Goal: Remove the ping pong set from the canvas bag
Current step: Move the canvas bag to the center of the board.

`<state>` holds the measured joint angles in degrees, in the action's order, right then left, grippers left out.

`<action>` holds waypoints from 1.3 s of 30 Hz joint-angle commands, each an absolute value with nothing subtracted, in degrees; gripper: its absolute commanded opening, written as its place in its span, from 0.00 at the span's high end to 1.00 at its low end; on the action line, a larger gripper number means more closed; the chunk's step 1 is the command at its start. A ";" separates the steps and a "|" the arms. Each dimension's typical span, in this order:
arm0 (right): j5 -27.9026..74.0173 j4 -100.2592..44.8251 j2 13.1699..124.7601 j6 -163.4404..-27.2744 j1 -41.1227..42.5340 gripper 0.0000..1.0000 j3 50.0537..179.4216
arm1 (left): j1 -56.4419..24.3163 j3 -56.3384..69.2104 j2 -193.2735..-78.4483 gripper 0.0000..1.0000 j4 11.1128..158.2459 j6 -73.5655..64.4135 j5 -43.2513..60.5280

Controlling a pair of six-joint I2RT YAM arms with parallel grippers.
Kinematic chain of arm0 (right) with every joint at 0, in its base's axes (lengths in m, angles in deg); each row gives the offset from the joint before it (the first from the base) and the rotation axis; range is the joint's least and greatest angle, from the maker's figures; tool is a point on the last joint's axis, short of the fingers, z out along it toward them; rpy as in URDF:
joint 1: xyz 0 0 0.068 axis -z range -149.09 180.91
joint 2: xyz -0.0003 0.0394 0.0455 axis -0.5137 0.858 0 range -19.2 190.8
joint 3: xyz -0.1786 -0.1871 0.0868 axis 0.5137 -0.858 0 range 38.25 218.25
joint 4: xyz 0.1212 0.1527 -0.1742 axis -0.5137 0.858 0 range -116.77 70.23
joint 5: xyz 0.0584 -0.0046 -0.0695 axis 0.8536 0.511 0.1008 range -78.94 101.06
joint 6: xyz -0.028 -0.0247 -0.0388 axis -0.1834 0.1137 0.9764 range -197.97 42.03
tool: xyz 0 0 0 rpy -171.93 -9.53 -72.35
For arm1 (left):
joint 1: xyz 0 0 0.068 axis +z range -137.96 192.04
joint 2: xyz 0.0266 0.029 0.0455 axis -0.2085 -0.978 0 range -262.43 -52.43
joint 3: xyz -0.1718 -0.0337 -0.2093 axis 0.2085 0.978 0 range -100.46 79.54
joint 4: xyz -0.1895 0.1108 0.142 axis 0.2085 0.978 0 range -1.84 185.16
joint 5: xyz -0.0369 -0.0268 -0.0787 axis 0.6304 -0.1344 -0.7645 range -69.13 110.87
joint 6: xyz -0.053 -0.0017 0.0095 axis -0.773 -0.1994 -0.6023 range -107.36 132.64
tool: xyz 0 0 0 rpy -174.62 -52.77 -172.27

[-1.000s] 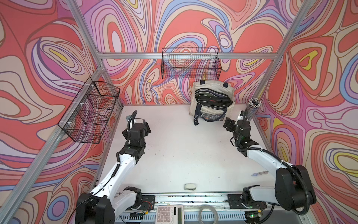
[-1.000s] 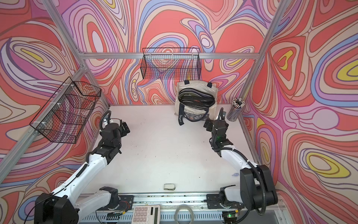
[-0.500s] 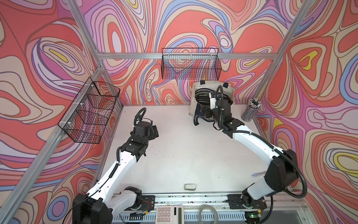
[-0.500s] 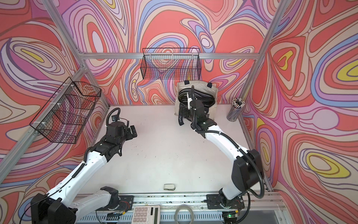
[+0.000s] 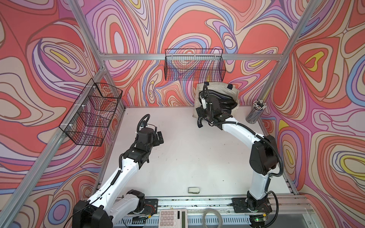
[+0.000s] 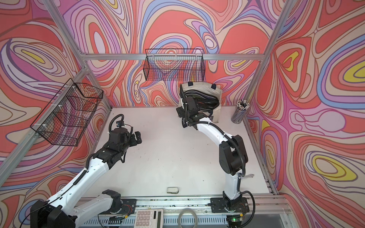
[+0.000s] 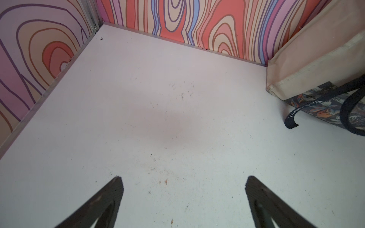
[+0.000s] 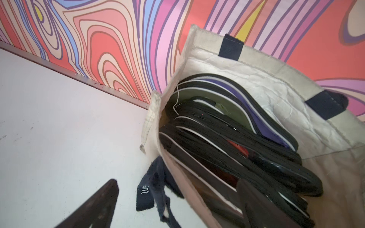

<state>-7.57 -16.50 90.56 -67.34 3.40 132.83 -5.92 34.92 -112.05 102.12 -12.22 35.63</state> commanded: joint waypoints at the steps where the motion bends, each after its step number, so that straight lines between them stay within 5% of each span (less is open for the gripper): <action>1: -9.89 -15.86 93.05 -63.62 3.16 0.02 134.87 | -6.07 36.03 -112.07 0.00 100.23 -12.59 35.15; 6: -9.22 -14.72 97.94 -62.06 3.48 0.03 138.54 | -6.06 36.47 -111.62 0.00 99.42 -12.20 35.22; 10: -7.53 -14.84 100.34 -62.74 3.94 0.15 140.40 | -6.06 36.47 -110.80 0.00 99.59 -12.05 35.80; 12: -6.38 -14.83 101.11 -62.86 4.03 0.37 141.13 | -5.99 36.47 -110.55 0.00 99.67 -12.11 35.87; 16: -5.03 -13.46 102.69 -63.21 4.03 1.00 143.21 | -6.03 36.81 -110.74 0.00 99.20 -12.05 36.03; 29: 1.34 -11.41 97.13 -65.61 2.50 1.00 142.22 | -6.04 36.97 -113.08 0.00 98.13 -13.85 36.43; 39: 4.45 -7.63 95.39 -68.96 -6.42 1.00 143.79 | -6.05 33.73 -112.85 0.00 100.30 -16.10 39.29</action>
